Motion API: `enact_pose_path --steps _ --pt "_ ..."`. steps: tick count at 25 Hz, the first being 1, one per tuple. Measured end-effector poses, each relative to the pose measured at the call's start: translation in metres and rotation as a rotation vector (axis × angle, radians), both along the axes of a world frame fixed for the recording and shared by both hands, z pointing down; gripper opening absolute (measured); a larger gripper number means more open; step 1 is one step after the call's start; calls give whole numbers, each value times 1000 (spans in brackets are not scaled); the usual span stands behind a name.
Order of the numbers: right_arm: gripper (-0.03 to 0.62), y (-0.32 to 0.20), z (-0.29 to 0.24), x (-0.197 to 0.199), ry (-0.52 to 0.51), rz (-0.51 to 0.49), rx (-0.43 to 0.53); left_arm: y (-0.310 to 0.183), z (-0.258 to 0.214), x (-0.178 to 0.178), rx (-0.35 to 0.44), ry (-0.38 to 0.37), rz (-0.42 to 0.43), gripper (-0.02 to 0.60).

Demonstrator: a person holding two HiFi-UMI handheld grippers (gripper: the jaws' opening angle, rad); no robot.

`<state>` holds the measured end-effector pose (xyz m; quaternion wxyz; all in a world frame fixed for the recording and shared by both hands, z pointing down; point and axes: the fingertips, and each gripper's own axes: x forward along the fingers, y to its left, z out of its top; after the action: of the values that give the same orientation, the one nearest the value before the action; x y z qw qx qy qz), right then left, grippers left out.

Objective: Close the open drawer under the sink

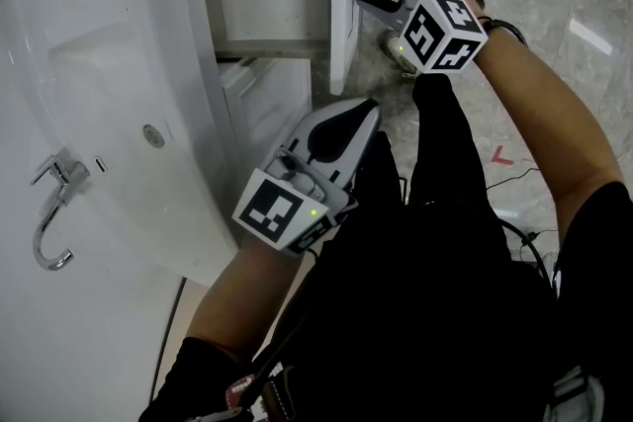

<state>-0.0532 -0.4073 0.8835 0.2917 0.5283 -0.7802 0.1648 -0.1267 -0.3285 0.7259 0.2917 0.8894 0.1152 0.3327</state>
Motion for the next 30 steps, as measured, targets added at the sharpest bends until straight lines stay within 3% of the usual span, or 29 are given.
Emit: enact_pose_path --steps 14,30 --pt "123 -46 3 -13 -8 -30 -10 -45 -1 -12 -12 5 -58 0" --pt "123 -53 6 -16 -16 -22 -1 -43 4 -20 -10 4 -60 0"
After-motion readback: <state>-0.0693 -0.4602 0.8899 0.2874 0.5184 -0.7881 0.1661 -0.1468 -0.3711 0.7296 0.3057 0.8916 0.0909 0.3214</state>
